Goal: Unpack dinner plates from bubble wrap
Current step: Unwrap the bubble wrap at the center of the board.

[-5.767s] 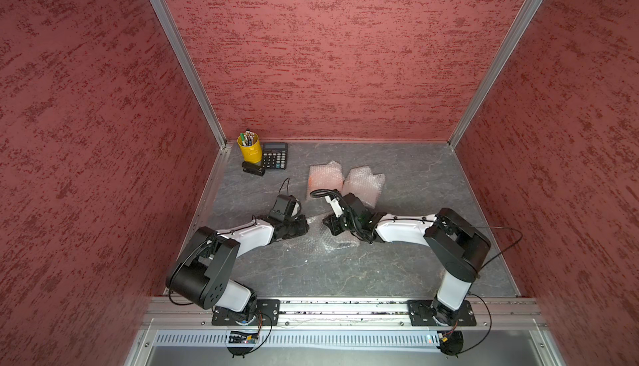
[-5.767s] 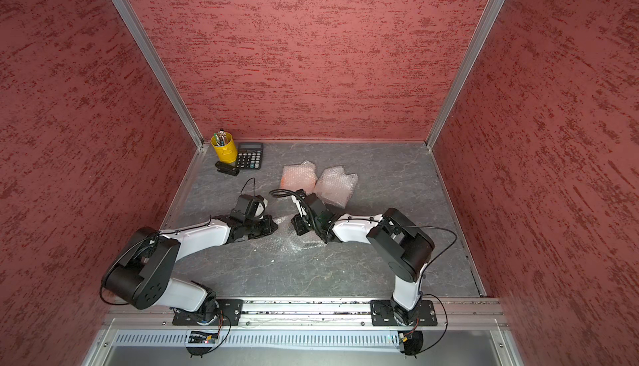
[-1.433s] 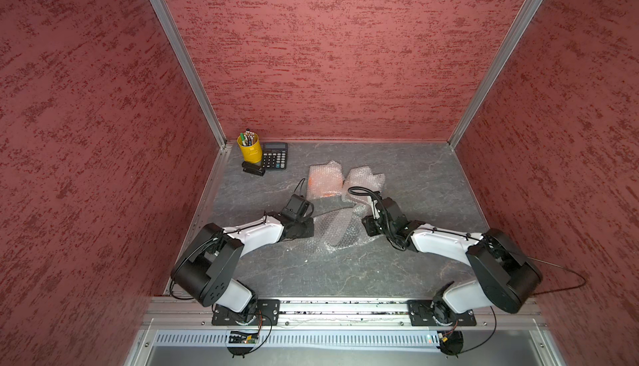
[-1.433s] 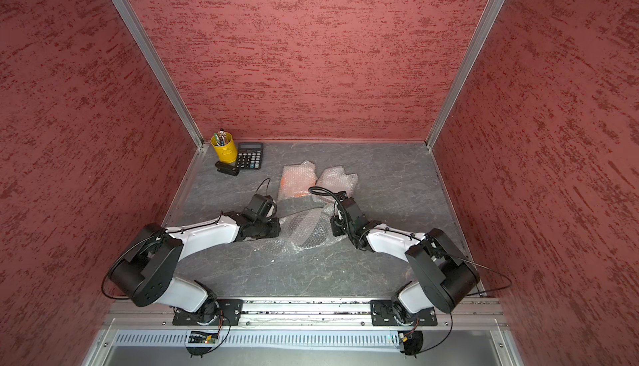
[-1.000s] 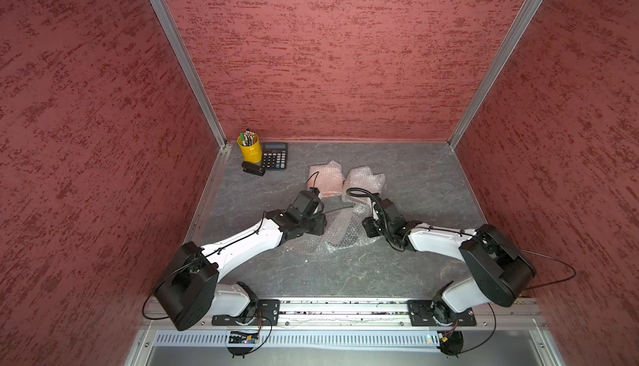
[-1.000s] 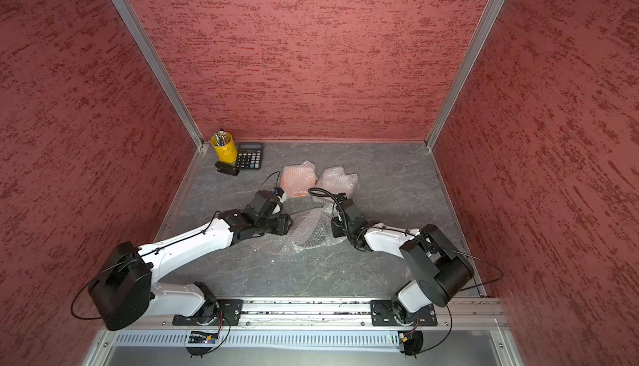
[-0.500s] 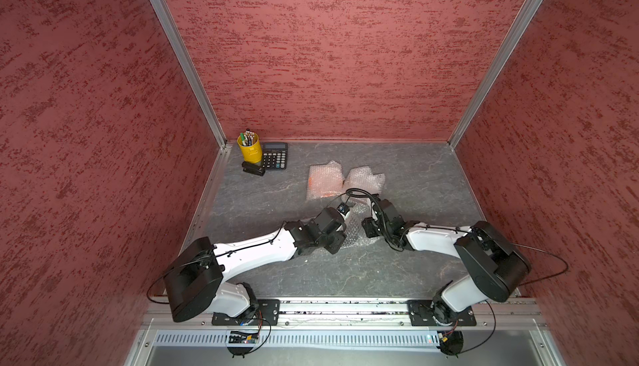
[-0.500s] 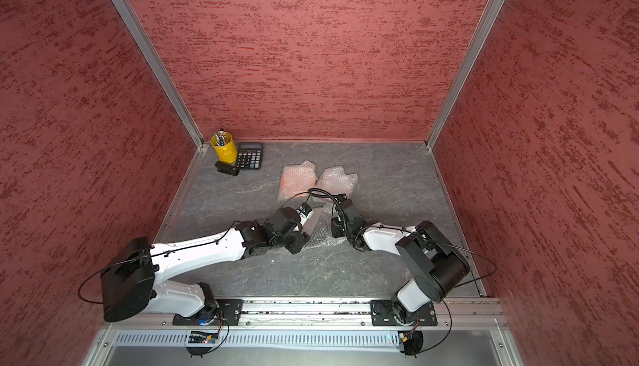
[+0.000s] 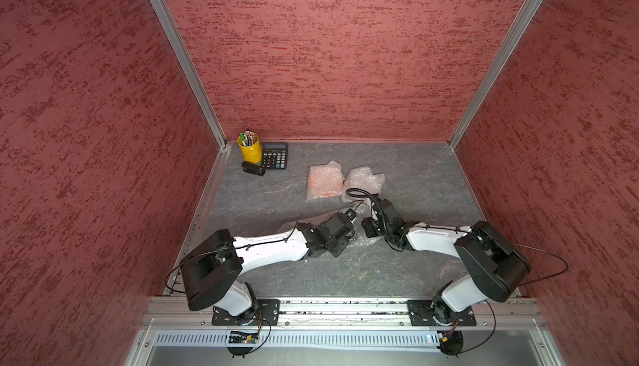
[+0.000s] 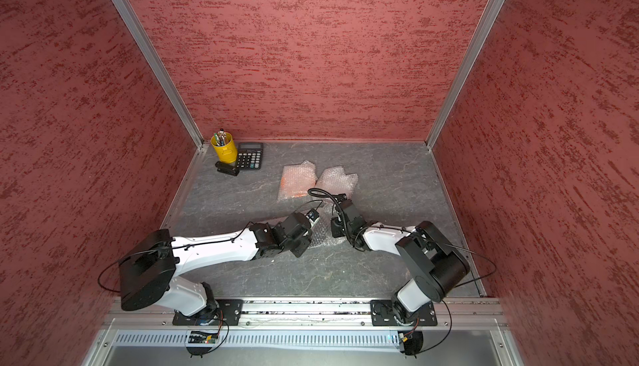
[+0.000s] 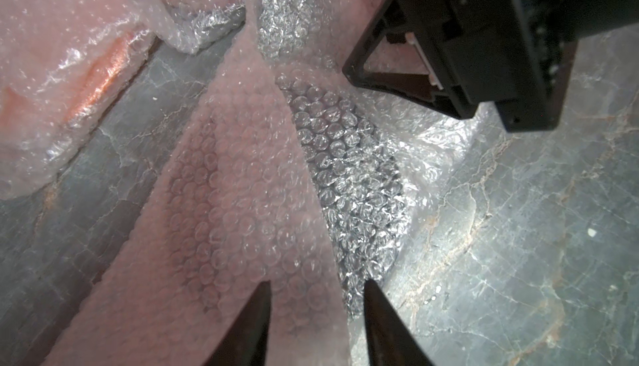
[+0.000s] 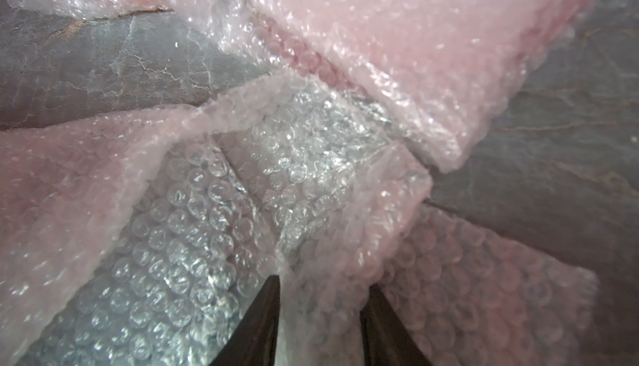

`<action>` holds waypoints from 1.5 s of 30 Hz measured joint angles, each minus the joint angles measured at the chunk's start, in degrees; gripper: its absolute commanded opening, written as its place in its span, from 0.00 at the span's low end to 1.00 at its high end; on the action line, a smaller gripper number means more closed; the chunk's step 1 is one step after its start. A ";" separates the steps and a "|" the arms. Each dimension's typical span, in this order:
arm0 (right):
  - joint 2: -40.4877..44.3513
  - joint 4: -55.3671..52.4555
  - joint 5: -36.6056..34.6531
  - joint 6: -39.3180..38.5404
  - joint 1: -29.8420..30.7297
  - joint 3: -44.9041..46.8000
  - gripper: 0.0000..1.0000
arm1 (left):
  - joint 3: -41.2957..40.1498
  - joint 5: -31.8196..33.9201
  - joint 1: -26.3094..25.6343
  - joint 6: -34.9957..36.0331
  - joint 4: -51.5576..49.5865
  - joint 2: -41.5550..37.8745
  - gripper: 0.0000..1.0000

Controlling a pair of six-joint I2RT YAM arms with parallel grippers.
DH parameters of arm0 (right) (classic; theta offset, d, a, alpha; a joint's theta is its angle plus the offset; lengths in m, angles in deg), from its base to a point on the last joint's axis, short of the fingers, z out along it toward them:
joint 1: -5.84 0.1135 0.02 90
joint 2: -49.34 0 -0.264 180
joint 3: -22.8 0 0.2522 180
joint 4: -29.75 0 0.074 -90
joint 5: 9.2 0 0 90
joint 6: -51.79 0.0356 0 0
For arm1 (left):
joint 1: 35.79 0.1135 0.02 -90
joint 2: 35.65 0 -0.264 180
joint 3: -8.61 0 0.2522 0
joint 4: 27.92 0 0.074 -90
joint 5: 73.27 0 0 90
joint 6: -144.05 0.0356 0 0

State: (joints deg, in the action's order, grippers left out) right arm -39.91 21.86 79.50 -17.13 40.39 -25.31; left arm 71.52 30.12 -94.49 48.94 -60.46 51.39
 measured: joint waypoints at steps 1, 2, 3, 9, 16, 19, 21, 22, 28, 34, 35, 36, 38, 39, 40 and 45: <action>0.00 0.00 0.00 0.02 0.00 0.00 0.40 | 0.02 0.35 -0.11 0.11 -0.07 0.31 0.22; 0.00 0.00 0.00 0.02 0.00 0.00 0.40 | 0.02 0.59 -0.13 -0.13 -0.07 0.52 0.17; 0.00 0.00 0.00 0.04 0.00 0.00 0.40 | 0.02 0.83 -0.20 -0.11 -0.07 0.70 0.12; 0.00 0.02 0.00 0.11 0.00 -0.02 0.40 | 0.04 1.73 -0.52 0.09 -0.35 0.74 0.00; -0.22 0.28 0.11 0.09 0.00 -1.38 0.40 | 0.74 0.20 -1.33 0.07 -2.56 -1.38 0.00; -0.76 0.52 0.28 0.07 0.00 -2.10 0.40 | 1.75 -0.26 -2.19 -0.02 -3.91 -2.36 0.00; -1.14 0.59 0.66 -0.07 0.00 -2.40 0.41 | 2.32 -0.85 -2.45 -0.26 -4.90 -3.13 0.00; -1.31 0.61 0.87 -0.09 0.00 -2.56 0.41 | 2.40 -1.07 -2.51 -0.46 -5.22 -3.54 0.00; -1.57 0.74 1.22 -0.17 0.00 -2.80 0.43 | 2.45 -1.60 -1.64 -2.19 -6.62 -6.88 0.00; -0.87 0.72 1.05 -0.28 0.00 -2.80 0.48 | 1.55 -2.67 4.44 -4.92 -6.45 -11.04 0.00; -0.46 0.72 0.98 -0.31 0.00 -2.80 0.48 | 1.31 -2.97 5.73 -5.29 -6.43 -11.58 0.00; -0.02 0.72 0.90 -0.28 0.00 -2.78 0.49 | 1.18 -3.17 6.80 -5.64 -6.45 -11.91 0.00; 1.05 0.72 0.68 -0.26 0.00 -2.75 0.50 | 0.98 -3.41 9.07 -6.12 -6.25 -12.20 0.00; 1.64 0.72 0.55 -0.26 0.00 -2.71 0.50 | 0.94 -3.52 10.03 -6.29 -6.21 -12.15 0.00; 2.27 0.72 0.42 -0.28 0.00 -2.69 0.50 | 0.79 -3.65 10.99 -6.54 -6.12 -12.15 0.00; 5.01 0.74 -0.07 -0.28 0.00 -2.62 0.51 | 0.66 -4.33 15.74 -6.64 -6.01 -11.65 0.00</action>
State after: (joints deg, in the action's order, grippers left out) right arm -34.90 22.60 79.43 -17.41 40.39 -27.93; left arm 72.18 25.79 -78.75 42.30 -66.48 39.74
